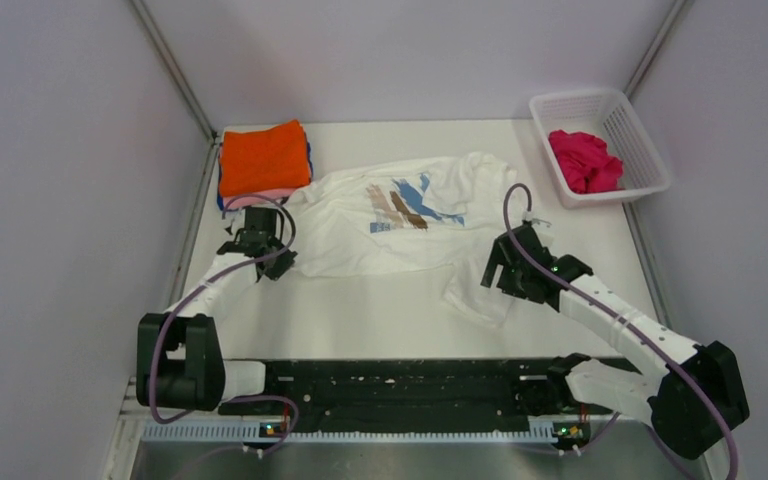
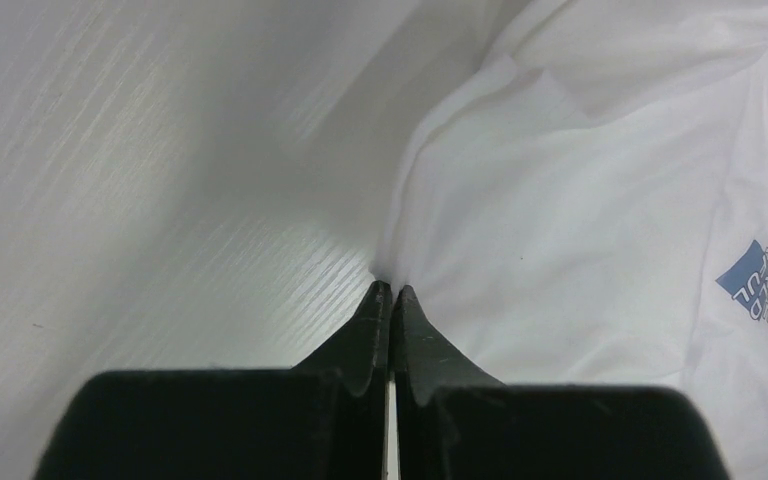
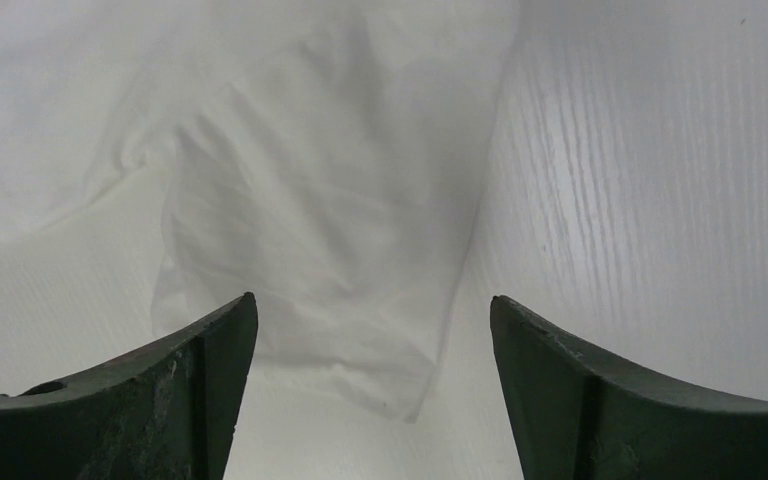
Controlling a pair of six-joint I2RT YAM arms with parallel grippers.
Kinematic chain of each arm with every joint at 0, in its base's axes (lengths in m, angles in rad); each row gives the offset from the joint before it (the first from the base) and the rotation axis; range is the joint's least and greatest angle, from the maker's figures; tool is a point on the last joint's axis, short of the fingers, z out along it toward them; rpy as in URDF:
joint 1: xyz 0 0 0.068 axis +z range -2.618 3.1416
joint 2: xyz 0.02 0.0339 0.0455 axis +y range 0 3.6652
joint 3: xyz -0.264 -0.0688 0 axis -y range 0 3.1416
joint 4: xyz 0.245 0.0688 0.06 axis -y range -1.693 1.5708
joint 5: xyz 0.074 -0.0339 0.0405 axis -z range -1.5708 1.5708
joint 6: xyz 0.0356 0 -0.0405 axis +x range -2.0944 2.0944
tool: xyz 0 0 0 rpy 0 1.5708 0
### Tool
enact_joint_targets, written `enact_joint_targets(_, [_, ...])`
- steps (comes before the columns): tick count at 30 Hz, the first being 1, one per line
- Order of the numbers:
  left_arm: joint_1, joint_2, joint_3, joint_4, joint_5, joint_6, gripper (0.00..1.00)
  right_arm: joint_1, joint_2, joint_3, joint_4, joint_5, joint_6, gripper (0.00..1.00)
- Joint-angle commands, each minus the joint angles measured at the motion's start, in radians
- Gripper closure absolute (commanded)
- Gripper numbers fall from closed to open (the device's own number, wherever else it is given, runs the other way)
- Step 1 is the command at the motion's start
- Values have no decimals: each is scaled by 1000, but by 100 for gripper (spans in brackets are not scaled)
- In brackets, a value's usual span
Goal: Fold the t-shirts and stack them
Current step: Flatten out the tshirt
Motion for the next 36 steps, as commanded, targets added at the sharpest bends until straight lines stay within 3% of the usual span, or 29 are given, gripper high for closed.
enact_joint_targets(1, [-1, -37, -14, -2, -15, 13, 100, 42, -8, -41, -90, -54, 74, 24])
enact_joint_targets(6, [-1, -45, -15, -11, -19, 14, 100, 43, 17, -107, 38, -138, 92, 41])
enact_joint_targets(19, [-1, -53, -17, -18, -33, 17, 100, 61, 78, -165, 76, -182, 134, 51])
enact_joint_targets(22, [-1, -50, -15, -21, -32, 18, 100, 63, 102, -171, 113, -193, 146, 58])
enact_joint_targets(24, [-1, -52, -14, -25, -35, 19, 100, 64, 115, -169, 128, -198, 149, 68])
enact_joint_targets(29, [-1, -79, -17, -16, -14, 30, 100, 65, 89, -145, 136, -118, 156, 100])
enact_joint_targets(36, [-6, -154, 76, -16, 62, 61, 100, 52, -8, 26, 214, 88, 87, 100])
